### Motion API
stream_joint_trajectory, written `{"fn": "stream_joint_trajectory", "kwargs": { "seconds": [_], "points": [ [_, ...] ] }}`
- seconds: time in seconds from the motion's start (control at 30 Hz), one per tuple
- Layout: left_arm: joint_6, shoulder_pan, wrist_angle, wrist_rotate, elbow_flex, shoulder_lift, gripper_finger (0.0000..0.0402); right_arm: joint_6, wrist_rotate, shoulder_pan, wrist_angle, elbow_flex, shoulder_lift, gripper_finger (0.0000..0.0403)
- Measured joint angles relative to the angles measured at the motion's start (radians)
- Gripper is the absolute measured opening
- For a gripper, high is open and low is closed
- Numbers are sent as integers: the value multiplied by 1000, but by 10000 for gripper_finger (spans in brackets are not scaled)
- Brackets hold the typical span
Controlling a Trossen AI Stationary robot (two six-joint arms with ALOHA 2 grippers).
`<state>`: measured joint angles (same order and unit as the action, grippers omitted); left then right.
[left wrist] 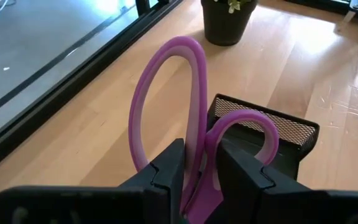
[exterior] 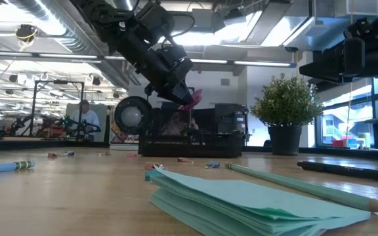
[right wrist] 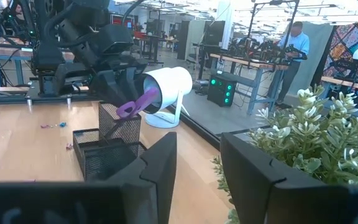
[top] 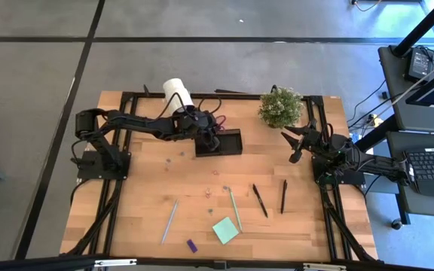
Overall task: Pick and place office supplies into organizer
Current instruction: Put the pink scissor into the black desk organizer
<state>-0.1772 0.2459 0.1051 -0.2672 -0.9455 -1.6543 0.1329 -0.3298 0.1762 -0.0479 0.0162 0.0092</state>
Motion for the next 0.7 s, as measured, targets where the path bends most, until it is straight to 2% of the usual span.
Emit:
{"fn": "stream_joint_trajectory", "kwargs": {
  "seconds": [0.43, 0.7],
  "points": [
    [-1, -6, -1, 6, 1, 0, 121, 2, 0, 0, 0, 0, 0, 129],
    [72, -42, 2, -2, 1, 3, 131, 2, 0, 0, 0, 0, 0, 129]
  ]
}}
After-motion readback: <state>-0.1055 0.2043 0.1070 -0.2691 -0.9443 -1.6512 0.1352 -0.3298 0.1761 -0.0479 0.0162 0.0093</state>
